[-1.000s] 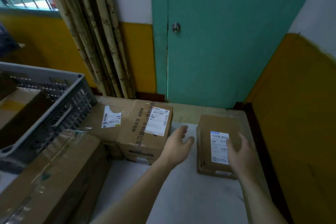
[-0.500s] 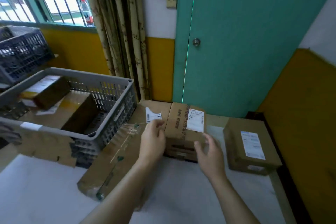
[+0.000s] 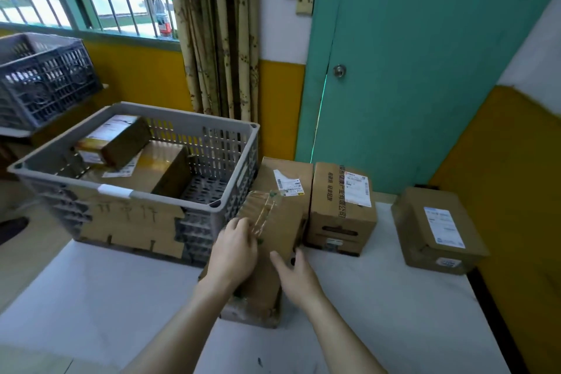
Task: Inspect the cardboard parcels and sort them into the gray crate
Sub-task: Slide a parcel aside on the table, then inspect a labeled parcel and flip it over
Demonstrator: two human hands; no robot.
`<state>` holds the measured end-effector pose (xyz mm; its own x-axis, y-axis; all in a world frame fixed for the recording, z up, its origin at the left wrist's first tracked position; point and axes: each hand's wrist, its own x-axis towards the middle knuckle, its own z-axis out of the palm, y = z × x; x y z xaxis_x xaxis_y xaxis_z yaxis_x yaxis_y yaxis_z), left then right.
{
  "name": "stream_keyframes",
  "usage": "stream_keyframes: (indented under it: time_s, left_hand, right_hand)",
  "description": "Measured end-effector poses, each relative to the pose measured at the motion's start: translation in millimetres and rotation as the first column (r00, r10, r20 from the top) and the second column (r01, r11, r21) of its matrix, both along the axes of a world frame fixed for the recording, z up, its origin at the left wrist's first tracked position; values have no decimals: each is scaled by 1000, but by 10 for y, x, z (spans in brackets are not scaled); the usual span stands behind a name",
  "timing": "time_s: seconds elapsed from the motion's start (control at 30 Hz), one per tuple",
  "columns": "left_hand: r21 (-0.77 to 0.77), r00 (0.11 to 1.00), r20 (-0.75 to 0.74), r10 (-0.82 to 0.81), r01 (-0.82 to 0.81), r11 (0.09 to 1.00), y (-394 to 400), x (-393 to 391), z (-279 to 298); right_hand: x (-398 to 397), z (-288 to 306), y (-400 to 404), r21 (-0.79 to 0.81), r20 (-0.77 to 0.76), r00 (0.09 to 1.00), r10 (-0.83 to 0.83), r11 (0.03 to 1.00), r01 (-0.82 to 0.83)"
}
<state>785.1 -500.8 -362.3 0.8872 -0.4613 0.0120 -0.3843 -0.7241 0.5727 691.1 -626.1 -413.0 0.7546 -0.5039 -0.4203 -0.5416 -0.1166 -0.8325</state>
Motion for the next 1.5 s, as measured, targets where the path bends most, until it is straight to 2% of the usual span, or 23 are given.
stream_keyframes:
  time_s: [0.13, 0.27, 0.33, 0.5, 0.6, 0.73, 0.9, 1.03, 1.23, 1.37, 1.5]
  left_hand:
    - [41, 998, 53, 30, -32, 999, 246, 44, -80]
    - [224, 985, -83, 149, -127, 966, 372, 98, -133]
    - [227, 980, -118, 163, -133, 965, 406, 107, -157]
    - [82, 975, -134, 177, -167, 983, 440, 79, -106]
    - [-55, 958, -252, 134, -152, 987, 403, 37, 21]
    - [-268, 851, -525, 9, -175, 948, 330, -61, 213]
    - [-499, 749, -621, -230, -152, 853, 236, -248, 464]
    - [-538, 598, -711, -371, -121, 834, 97, -396, 637]
    - [-487, 550, -735, -396, -21, 873, -214, -619, 858]
    - [-481, 568, -723, -392, -7, 877, -424, -842, 986]
    - [-504, 639, -666, -383, -8, 864, -654, -1165, 1021]
  right_hand:
    - [9, 33, 115, 25, -4, 1000, -24, 999, 24]
    - [11, 36, 165, 79, -16, 998, -60, 995, 61]
    - [5, 48, 196, 71, -15, 997, -82, 994, 83]
    - [-166, 242, 178, 38, 84, 982, -171, 985, 168]
    - [-297, 431, 100, 66, 151, 962, -228, 973, 220]
    - [-518, 724, -31, 111, 221, 929, -297, 954, 279]
    - [-766, 1033, -244, 144, 310, 874, -374, 927, 345]
    - [-972, 1212, -348, 133, 361, 853, -376, 926, 352]
    - [-1391, 1349, -542, 123, 395, 844, -362, 932, 342]
    - [-1683, 1451, -672, 132, 424, 835, -351, 936, 326]
    - [-1983, 1515, -885, 172, 416, 833, -365, 931, 323]
